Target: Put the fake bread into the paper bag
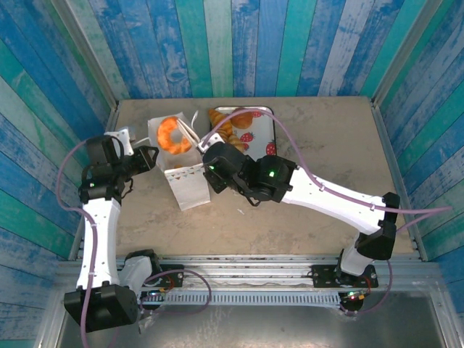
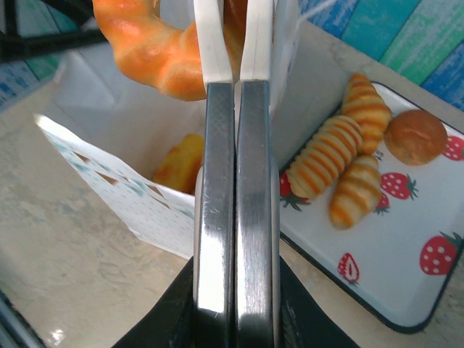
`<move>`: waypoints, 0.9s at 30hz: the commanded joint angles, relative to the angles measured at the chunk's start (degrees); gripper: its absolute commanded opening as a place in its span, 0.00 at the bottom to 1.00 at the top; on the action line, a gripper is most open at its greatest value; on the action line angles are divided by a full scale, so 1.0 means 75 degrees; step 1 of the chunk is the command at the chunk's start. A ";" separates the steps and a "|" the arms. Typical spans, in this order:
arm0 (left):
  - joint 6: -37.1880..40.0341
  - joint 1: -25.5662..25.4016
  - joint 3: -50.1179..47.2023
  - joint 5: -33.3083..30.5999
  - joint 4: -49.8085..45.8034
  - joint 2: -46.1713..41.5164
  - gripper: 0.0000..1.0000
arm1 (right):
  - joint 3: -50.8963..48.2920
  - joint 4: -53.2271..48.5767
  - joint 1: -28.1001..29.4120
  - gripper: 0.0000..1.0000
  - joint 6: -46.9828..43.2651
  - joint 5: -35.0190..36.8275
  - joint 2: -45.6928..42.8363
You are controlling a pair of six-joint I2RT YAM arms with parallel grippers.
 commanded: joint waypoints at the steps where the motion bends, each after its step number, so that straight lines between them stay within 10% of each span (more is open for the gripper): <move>1: 0.0191 0.0031 -0.0067 -0.0193 -0.0096 -0.0210 0.42 | -0.0190 -0.0110 0.0056 0.05 -0.0178 0.0502 -0.0109; 27: 0.0218 0.0031 0.0301 -0.0221 -0.0084 -0.0118 0.43 | -0.1017 0.0156 -0.0002 0.39 -0.0039 -0.0209 -0.0683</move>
